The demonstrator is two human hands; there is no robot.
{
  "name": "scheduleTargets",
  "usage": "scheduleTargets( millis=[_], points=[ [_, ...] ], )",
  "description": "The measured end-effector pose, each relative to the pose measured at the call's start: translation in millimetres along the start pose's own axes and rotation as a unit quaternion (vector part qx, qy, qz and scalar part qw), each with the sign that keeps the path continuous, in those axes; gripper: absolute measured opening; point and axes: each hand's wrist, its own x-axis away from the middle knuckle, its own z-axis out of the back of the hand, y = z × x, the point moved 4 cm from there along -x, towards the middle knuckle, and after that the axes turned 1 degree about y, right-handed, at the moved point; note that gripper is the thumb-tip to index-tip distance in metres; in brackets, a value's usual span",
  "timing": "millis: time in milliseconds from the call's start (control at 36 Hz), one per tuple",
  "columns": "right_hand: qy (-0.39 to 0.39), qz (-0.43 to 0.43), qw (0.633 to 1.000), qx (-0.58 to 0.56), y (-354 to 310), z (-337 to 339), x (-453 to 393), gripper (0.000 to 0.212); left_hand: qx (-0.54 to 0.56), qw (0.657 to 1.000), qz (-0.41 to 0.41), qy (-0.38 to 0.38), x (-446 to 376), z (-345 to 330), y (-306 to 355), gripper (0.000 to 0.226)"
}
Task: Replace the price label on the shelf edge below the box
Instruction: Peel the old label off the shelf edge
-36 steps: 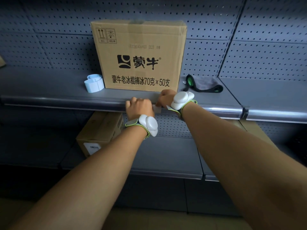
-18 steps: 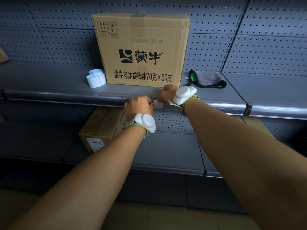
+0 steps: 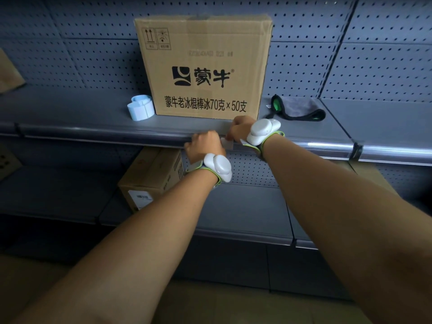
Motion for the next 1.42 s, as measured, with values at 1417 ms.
scheduleTargets(
  millis=[1417],
  points=[
    [0.008,-0.008,0.998,-0.064,1.6,-1.6,8.3,0.019,0.007,1.000,-0.003,-0.004,-5.5,-9.8,2.8,0.032]
  ],
)
